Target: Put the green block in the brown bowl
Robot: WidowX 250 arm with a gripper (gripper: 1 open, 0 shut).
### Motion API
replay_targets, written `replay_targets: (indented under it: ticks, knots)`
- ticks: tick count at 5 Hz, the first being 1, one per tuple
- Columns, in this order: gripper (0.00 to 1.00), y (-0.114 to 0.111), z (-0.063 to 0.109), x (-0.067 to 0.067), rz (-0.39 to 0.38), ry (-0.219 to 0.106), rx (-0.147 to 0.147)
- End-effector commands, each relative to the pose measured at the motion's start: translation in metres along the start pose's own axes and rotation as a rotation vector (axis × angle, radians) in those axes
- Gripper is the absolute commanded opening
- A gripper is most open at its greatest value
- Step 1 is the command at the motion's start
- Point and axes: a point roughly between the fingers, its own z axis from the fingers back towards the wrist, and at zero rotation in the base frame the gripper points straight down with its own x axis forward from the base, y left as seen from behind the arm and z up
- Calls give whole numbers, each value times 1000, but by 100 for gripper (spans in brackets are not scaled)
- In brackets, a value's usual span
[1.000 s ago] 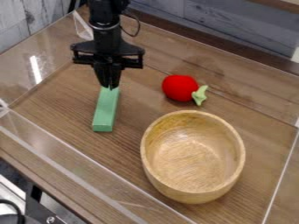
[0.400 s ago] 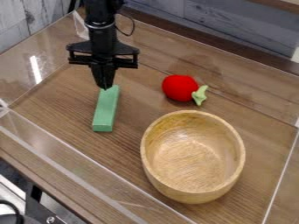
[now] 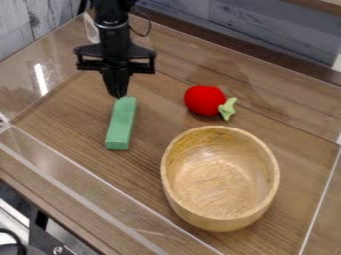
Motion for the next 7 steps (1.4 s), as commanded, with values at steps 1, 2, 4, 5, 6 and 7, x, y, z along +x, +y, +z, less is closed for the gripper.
replay_targets:
  ticks: [1,2,4,5,6,7]
  knots:
    - [0,4,10,13,2,-47,-6]
    - [0,6,10,15,2,-42,-7]
    - [0,7,9,18,0,-31,-10]
    - [0,7,12,21,-2,-27,-13]
    - [0,8,10,21,-3,-21,-13]
    - [0,8,10,22,-4,-16,-15]
